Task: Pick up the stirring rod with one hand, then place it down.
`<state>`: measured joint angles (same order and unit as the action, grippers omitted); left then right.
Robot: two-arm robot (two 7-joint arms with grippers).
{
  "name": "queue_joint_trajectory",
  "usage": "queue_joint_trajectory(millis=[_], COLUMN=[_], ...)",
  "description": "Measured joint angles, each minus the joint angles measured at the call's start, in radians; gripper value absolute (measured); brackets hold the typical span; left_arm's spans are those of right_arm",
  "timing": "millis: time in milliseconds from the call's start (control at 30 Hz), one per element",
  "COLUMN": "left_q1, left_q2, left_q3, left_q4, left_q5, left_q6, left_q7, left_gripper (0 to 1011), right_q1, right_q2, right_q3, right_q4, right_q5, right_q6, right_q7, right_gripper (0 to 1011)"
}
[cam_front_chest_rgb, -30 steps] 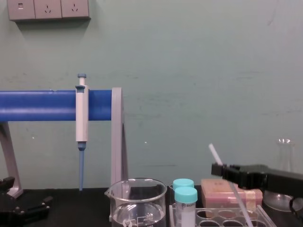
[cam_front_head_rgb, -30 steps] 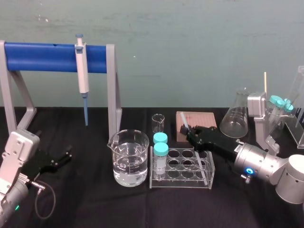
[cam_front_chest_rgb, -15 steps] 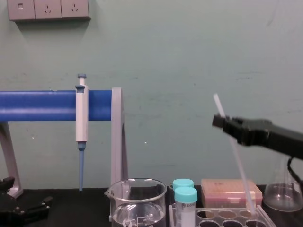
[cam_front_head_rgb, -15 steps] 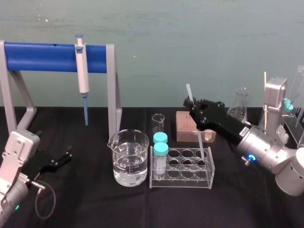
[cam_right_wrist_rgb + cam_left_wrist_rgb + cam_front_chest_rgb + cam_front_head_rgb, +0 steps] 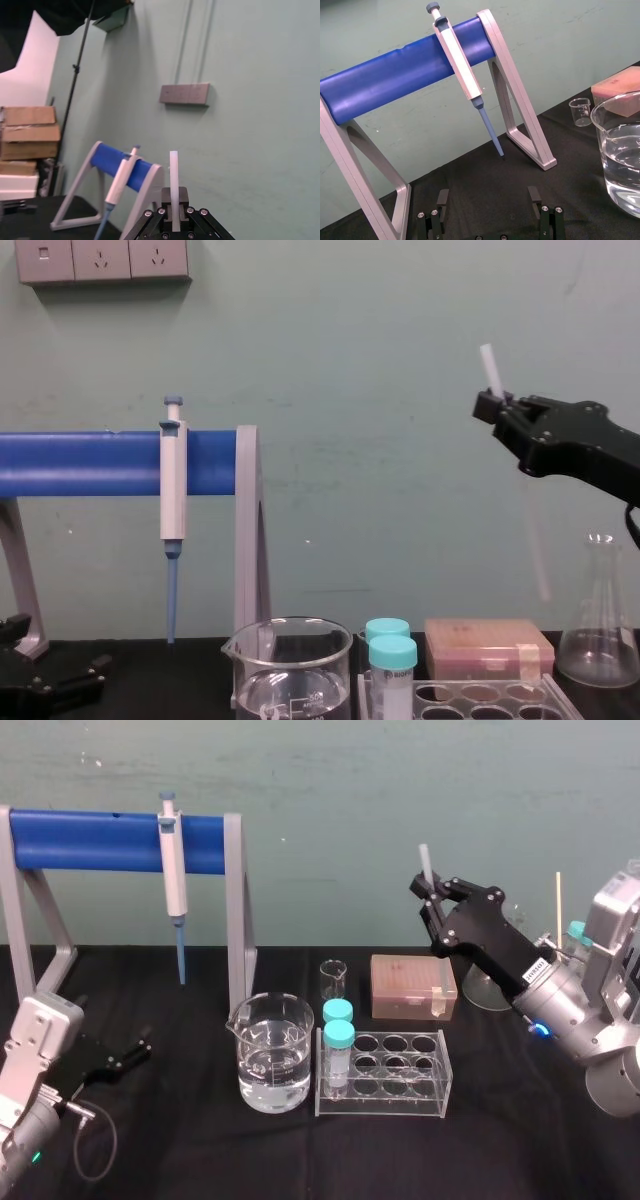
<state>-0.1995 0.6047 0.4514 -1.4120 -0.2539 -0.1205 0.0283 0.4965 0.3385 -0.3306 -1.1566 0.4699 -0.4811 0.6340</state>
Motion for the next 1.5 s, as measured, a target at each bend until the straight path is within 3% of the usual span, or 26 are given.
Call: queue_joint_trajectory(millis=[167, 400, 667, 1500], left_q1=[0.000, 0.000, 0.000, 0.000], left_q2=[0.000, 0.000, 0.000, 0.000], left_q3=[0.000, 0.000, 0.000, 0.000], left_q4=[0.000, 0.000, 0.000, 0.000], left_q5=[0.000, 0.000, 0.000, 0.000], left_q6=[0.000, 0.000, 0.000, 0.000], left_q7=[0.000, 0.000, 0.000, 0.000], left_gripper=[1000, 1000, 1000, 1000], right_q1=[-0.018, -0.054, -0.084, -0.079], right_q2=[-0.023, -0.047, -0.048, -0.047], right_q3=[0.029, 0.063, 0.074, 0.069], right_q4=[0.039, 0.073, 0.068, 0.070], right_q5=[0.010, 0.057, 0.021, 0.030], right_q6=[-0.056, -0.075, -0.080, -0.078], right_q7=[-0.005, 0.016, 0.001, 0.008], right_gripper=[72, 72, 72, 72])
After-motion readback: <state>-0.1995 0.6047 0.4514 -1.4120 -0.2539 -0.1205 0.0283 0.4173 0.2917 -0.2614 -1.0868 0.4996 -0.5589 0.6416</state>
